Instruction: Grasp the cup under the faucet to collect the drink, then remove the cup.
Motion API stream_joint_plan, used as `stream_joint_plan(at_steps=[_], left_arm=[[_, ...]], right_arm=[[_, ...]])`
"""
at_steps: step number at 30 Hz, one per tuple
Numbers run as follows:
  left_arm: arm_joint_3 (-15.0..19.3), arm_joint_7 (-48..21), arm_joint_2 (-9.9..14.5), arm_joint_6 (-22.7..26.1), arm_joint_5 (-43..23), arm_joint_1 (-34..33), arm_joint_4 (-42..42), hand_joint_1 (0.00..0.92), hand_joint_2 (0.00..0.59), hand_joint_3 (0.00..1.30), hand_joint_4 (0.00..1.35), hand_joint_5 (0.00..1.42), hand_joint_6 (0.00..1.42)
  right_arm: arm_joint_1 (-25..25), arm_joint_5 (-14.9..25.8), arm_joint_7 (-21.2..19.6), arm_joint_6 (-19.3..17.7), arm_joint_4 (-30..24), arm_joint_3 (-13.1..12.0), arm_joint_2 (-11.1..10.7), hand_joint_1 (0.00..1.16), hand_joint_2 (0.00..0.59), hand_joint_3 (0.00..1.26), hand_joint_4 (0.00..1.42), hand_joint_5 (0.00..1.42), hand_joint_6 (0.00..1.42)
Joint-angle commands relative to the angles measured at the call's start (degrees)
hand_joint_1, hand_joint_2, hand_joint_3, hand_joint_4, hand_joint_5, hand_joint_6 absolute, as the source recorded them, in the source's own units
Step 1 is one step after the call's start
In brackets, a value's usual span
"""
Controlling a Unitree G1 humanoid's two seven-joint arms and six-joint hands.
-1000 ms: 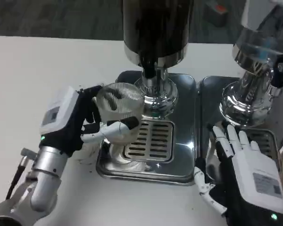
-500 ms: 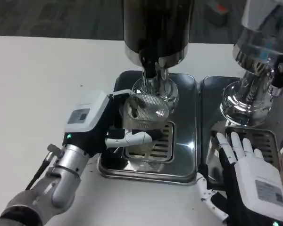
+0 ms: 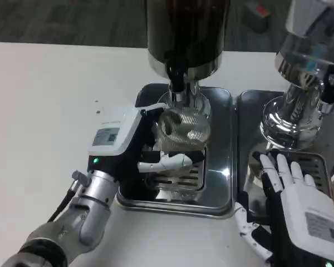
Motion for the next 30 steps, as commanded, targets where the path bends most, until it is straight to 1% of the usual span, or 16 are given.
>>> stream_joint_plan(at_steps=[1, 6, 9, 12, 15, 16, 20, 26, 28, 30], left_arm=[[-0.24, -3.59, 1.39, -0.92, -0.99, 0.59, 1.07, 0.154, 0.042, 0.49, 0.55, 0.75, 0.67], [-0.21, -5.02, 1.90, -1.36, -1.92, 0.76, 0.97, 0.114, 0.041, 0.46, 0.51, 0.70, 0.62], [-1.99, -3.41, 2.48, -0.91, -0.17, 0.73, 0.47, 0.095, 0.044, 0.45, 0.50, 0.68, 0.60], [-2.64, -1.38, 2.79, -1.13, 0.35, 0.96, 0.01, 0.045, 0.021, 0.42, 0.48, 0.68, 0.58], [-1.62, -2.04, 2.94, -1.71, -0.83, 1.08, 0.04, 0.009, 0.005, 0.41, 0.45, 0.66, 0.57], [-1.11, -2.79, 2.95, -1.85, -1.45, 1.09, 0.13, 0.002, 0.001, 0.41, 0.45, 0.66, 0.55], [0.19, -4.11, 3.25, -2.45, -3.05, 1.21, 0.16, 0.000, 0.000, 0.39, 0.43, 0.64, 0.52], [0.88, -5.35, 3.80, -2.85, -4.25, 1.55, -0.01, 0.000, 0.000, 0.38, 0.41, 0.62, 0.50], [1.03, -4.85, 4.53, -3.64, -4.58, 2.17, -0.53, 0.000, 0.000, 0.38, 0.41, 0.63, 0.49], [1.42, -3.97, 5.60, -4.83, -4.79, 3.01, -1.26, 0.000, 0.000, 0.38, 0.42, 0.63, 0.50]], right_arm=[[-0.97, 0.51, 0.56, -0.27, -0.02, -0.56, -0.38, 0.31, 0.520, 0.09, 0.00, 0.00, 0.00], [-1.99, 1.01, 1.01, -0.42, 0.55, -0.67, -0.79, 0.31, 0.516, 0.09, 0.00, 0.00, 0.00], [-2.25, 1.40, 1.05, -0.51, 0.70, -0.68, -1.03, 0.30, 0.512, 0.09, 0.00, 0.00, 0.00], [-2.40, 1.62, 0.91, -0.44, 0.92, -0.58, -1.11, 0.30, 0.509, 0.08, 0.00, 0.00, 0.00], [-2.42, 1.91, 0.68, -0.39, 1.08, -0.63, -1.07, 0.30, 0.507, 0.08, 0.00, 0.00, 0.00], [-2.44, 2.05, 0.66, -0.45, 1.16, -0.65, -1.10, 0.29, 0.494, 0.08, 0.00, 0.00, 0.00], [-2.75, 2.50, 0.61, -0.63, 1.53, -0.70, -1.18, 0.29, 0.487, 0.08, 0.00, 0.00, 0.00], [-3.47, 3.47, 0.55, -0.69, 2.15, -1.09, -1.41, 0.28, 0.481, 0.08, 0.00, 0.00, 0.00], [-3.64, 3.46, 0.57, -0.49, 2.28, -1.13, -1.37, 0.28, 0.480, 0.08, 0.00, 0.00, 0.00], [-3.65, 3.27, 0.81, -0.10, 2.25, -1.16, -1.37, 0.27, 0.465, 0.07, 0.00, 0.00, 0.00]])
